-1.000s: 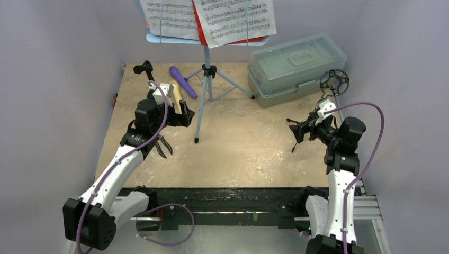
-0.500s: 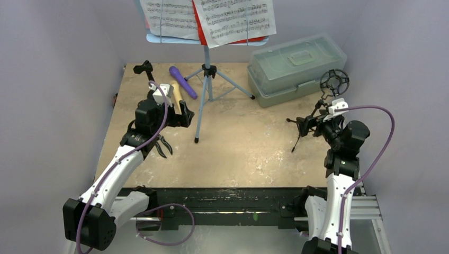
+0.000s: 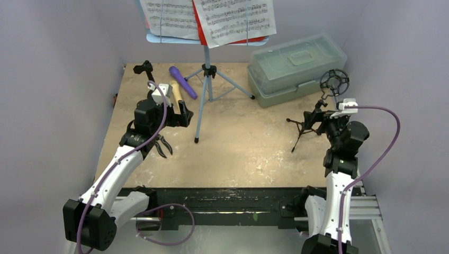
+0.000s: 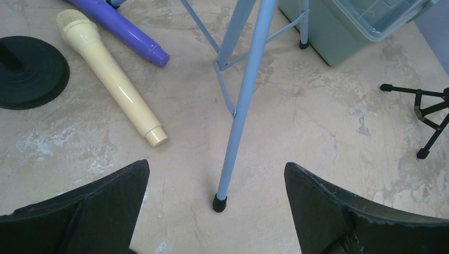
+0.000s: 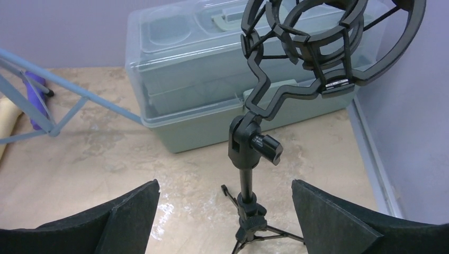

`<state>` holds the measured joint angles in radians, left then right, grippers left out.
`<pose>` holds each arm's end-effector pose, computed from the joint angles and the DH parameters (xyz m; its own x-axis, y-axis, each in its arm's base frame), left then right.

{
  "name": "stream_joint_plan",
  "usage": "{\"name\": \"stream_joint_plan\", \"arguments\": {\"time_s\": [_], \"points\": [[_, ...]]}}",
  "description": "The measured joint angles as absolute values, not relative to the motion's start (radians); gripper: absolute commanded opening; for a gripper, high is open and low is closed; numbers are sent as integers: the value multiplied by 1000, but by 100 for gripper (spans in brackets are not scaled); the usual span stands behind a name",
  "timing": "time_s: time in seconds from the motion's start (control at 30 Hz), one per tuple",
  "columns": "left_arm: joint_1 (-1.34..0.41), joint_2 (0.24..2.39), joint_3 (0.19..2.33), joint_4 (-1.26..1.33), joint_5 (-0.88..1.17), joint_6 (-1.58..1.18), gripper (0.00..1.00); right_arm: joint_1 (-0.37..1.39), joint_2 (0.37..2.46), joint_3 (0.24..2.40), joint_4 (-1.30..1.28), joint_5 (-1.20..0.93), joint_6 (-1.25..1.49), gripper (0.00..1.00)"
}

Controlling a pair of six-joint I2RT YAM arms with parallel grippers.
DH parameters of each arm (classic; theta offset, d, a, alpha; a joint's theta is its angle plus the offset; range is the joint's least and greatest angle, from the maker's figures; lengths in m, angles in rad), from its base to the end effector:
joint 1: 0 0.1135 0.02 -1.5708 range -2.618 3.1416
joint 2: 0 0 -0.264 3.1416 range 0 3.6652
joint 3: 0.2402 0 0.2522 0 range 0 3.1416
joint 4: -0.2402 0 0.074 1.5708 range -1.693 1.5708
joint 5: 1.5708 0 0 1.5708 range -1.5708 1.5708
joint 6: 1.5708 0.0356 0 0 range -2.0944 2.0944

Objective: Pack up the instrument practice props
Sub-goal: Pick up the microphone stand at the center of the board.

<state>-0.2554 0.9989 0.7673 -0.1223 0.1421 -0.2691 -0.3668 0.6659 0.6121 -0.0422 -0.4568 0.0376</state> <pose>0.2230 -0.0634 0.2998 -0.4239 -0.1613 -0.8912 0.2759 0.9143 -0.2967 0.1603 -0.0448 0.3132 -0.0927 0.0718 -0.9931 -0.0845 0.9932 0.0797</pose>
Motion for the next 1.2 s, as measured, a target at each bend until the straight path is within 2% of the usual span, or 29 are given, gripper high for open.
{"name": "stream_joint_plan", "arguments": {"time_s": [0.27,0.73,1.0,1.2], "points": [[-255,998,767,-123,142,-270,99,-367,701,579,41,-430,101,92],[-255,998,767,-123,142,-270,98,-367,786,518,242,-410,64,74],[-255,999,767,-123,142,-270,99,-367,839,477,359,-429,37,71],[-255,998,767,-123,142,-270,99,-367,864,464,420,-443,25,65]]}}
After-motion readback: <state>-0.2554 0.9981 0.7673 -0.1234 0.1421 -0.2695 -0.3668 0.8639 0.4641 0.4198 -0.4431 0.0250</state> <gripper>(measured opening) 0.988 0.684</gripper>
